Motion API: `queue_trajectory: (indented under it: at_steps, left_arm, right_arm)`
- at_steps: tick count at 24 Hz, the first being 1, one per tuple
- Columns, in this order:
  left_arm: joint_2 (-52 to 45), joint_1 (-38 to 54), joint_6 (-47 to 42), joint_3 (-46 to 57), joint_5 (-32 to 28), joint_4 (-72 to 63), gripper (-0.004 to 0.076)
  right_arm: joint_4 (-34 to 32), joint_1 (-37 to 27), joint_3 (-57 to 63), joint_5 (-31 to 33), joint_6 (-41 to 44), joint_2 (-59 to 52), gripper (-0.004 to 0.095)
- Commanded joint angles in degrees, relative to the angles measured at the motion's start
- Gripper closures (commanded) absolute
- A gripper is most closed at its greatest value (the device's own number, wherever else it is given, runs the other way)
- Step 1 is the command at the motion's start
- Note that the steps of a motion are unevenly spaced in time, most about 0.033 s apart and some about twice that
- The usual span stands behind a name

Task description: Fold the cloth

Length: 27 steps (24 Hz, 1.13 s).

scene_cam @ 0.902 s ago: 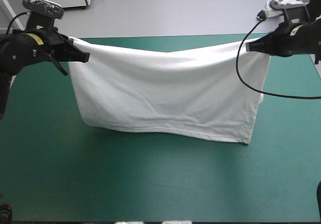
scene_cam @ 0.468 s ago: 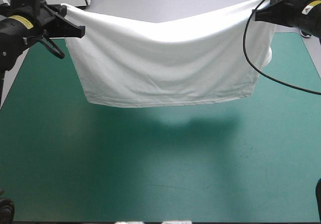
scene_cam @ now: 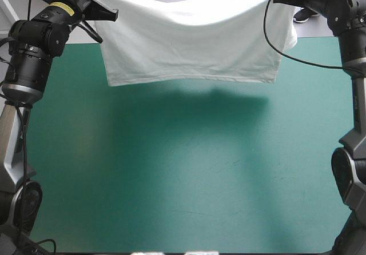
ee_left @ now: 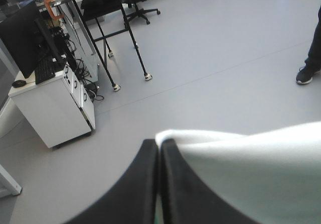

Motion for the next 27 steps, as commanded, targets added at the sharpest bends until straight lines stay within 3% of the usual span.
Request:
queue_trajectory:
  at_steps: [1, 8, 12, 15, 18, 27]
  left_arm:
    - [-1.32, 1.81, -0.65, -4.06, -5.83, -2.02, 0.0732]
    - [-0.12, 5.06, -0.44, -2.36, 7.70, -10.03, 0.0733]
    - [-0.12, 5.06, -0.44, 1.08, 17.84, -11.84, 0.0733]
    - [-0.47, 5.06, -0.44, 4.00, 22.19, -13.02, 0.0733]
    - [-2.43, 5.06, -0.44, 9.87, 30.26, -15.50, 0.0733]
    - [-12.84, 5.06, 0.22, 34.21, 35.38, -14.99, 0.0733]
  right_arm:
    - [2.66, -0.89, -5.88, -5.31, -0.81, -1.05, 0.0921]
    - [3.43, -1.87, -0.59, 4.43, -3.00, -0.82, 0.0921]
    - [3.54, -1.87, 7.79, 9.95, -3.60, -1.68, 0.0921]
    - [3.54, -1.87, 14.58, 14.90, -5.04, -2.94, 0.0921]
    - [3.54, -1.87, 26.29, 17.04, -6.09, -7.00, 0.0921]
    - [3.64, -1.76, 57.22, 15.85, -7.92, -21.38, 0.0921]
